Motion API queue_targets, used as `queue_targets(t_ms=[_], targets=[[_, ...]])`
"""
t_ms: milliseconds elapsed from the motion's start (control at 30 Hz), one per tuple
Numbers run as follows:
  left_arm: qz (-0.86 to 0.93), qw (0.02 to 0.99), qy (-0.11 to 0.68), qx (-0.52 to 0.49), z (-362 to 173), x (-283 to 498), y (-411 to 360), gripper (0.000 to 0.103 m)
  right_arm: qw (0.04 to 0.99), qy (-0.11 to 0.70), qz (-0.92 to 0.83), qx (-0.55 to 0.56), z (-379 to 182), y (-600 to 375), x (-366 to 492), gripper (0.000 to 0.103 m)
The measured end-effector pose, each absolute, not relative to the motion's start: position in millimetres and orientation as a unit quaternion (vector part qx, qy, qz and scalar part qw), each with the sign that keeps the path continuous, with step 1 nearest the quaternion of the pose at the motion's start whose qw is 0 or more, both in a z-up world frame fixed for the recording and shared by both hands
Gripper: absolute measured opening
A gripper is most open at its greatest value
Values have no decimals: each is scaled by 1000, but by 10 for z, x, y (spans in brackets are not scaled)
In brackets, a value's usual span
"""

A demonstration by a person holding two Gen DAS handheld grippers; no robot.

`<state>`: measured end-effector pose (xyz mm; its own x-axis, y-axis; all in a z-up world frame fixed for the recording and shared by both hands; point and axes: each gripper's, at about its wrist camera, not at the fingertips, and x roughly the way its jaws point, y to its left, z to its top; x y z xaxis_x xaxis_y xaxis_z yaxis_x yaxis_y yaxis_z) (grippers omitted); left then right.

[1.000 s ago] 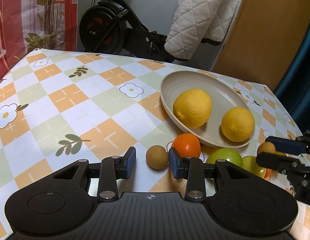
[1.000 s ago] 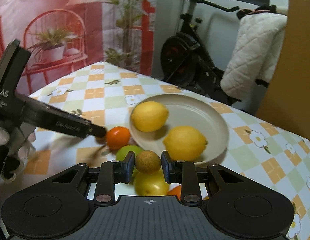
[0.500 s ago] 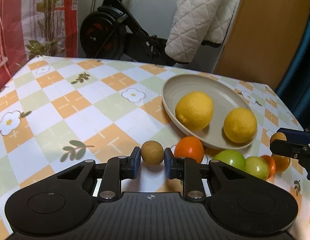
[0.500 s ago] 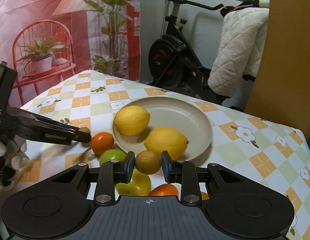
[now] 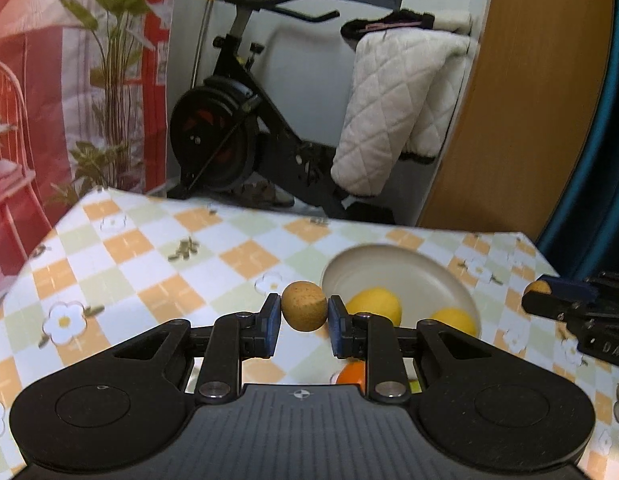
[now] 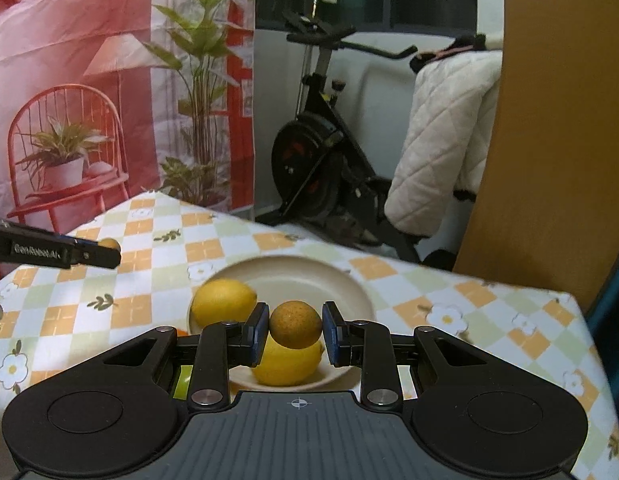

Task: Organize fruits
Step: 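Carry the kiwi over the plate and lower it toward the lemons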

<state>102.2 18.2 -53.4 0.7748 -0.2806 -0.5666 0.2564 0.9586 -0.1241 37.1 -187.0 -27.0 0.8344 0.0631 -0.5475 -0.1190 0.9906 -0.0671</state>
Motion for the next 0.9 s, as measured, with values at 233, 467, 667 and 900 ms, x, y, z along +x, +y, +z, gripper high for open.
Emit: queue_targets(t_ms=[233, 467, 667, 900], targets=[[-141, 949, 282, -3, -336, 1083, 72, 26, 960, 275, 37, -44, -219, -1950, 467, 26], [-157, 943, 294, 9, -365, 1261, -99, 27, 955, 292, 40, -40, -307, -2055, 655, 26], [-171, 931, 322, 11, -521, 1553, -249, 27, 947, 315, 48, -37, -440, -2120, 933, 26], [-183, 917, 354, 14, -755, 1955, -429, 27, 936, 346, 60, -35, -655, -2186, 1372, 26]])
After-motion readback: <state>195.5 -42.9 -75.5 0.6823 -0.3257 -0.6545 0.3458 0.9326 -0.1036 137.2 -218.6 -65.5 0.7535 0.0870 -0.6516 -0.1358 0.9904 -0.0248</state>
